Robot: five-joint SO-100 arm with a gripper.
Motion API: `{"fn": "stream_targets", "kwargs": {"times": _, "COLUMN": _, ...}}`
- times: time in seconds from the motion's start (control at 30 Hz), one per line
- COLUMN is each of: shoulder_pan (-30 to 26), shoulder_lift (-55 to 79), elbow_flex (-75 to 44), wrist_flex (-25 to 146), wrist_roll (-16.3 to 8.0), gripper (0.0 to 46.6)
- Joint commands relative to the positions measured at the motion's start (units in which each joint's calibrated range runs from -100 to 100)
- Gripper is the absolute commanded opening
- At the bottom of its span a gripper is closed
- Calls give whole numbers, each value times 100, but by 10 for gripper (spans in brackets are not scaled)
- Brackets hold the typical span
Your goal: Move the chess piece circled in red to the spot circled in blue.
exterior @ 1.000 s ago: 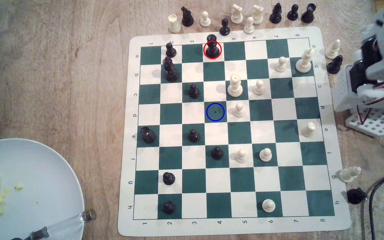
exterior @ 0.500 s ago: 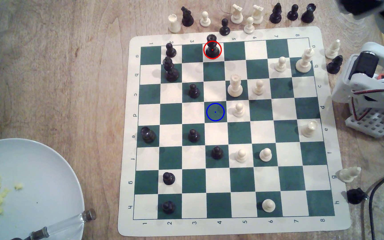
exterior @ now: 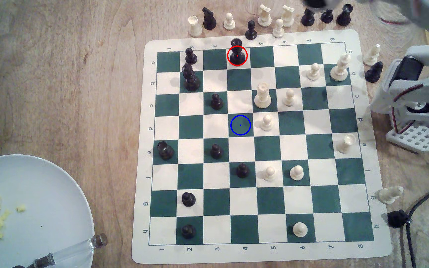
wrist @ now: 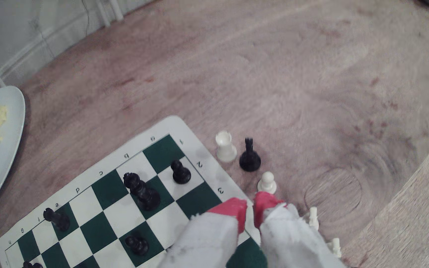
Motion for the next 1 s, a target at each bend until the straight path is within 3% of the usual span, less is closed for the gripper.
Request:
{"fn": "stream_targets", "kwargs": {"times": 0.0, "shoulder_pan": -148, "shoulder_lift": 769, "elbow_flex": -1083, "wrist_flex": 362, "wrist_roll": -112, "gripper": 56}}
{"fn": "stream_targets", "kwargs": {"times": 0.23, "shoulder_pan": -242, "shoulder_lift": 1881, "elbow_flex": -1510, "wrist_flex": 780, "wrist_roll": -171, "gripper": 137}}
{"fn": "stream_targets", "kwargs": {"times": 0.97, "shoulder_pan": -461, "shoulder_lift": 3468, "elbow_flex": -1446, "wrist_flex": 133, "wrist_roll": -210, "gripper": 170}}
